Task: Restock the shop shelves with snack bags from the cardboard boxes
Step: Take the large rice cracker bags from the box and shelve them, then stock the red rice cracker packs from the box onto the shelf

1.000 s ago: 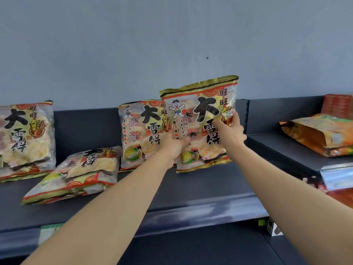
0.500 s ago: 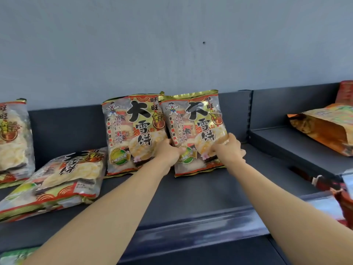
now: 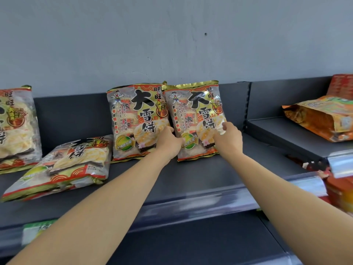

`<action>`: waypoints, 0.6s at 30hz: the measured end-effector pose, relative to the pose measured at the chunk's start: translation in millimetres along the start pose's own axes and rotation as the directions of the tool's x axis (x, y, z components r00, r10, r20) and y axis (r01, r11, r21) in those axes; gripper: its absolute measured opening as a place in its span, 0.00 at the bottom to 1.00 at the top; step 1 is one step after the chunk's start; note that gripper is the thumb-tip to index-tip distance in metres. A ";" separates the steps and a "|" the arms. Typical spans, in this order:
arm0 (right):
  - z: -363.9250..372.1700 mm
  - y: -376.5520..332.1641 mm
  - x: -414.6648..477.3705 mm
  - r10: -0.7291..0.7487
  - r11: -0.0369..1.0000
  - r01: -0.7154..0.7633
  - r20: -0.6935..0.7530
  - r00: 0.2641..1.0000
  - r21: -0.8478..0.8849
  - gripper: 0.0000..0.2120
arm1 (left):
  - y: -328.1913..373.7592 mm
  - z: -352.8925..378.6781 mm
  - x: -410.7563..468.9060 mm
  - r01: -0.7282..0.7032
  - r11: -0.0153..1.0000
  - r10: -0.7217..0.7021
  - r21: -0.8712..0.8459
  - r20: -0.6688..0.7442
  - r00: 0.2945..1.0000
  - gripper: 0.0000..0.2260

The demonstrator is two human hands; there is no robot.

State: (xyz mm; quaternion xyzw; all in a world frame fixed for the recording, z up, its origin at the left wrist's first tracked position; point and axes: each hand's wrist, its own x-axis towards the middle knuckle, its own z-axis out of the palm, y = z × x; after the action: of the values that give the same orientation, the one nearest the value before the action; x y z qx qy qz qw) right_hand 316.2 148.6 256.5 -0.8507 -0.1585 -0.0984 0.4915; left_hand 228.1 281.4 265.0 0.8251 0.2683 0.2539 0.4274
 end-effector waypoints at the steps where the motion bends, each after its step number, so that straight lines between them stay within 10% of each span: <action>1: -1.0 -2.0 -6.1 -0.030 1.000 0.030 0.011 1.000 0.001 0.23 | 0.6 -1.8 -4.3 -0.020 0.999 0.020 0.028 0.009 1.000 0.25; 18: -60.5 10.3 -204.8 -0.314 0.872 0.329 0.102 0.944 -0.363 0.17 | -21.7 -53.8 -211.4 -0.506 0.849 0.438 0.153 0.334 0.835 0.16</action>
State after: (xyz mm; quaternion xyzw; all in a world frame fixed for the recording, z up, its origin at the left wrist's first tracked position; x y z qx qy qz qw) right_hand 128.8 56.0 212.2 -0.8923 -0.2856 -0.1903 0.2933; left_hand 34.5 183.1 233.9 0.9382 0.0182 0.1960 0.2846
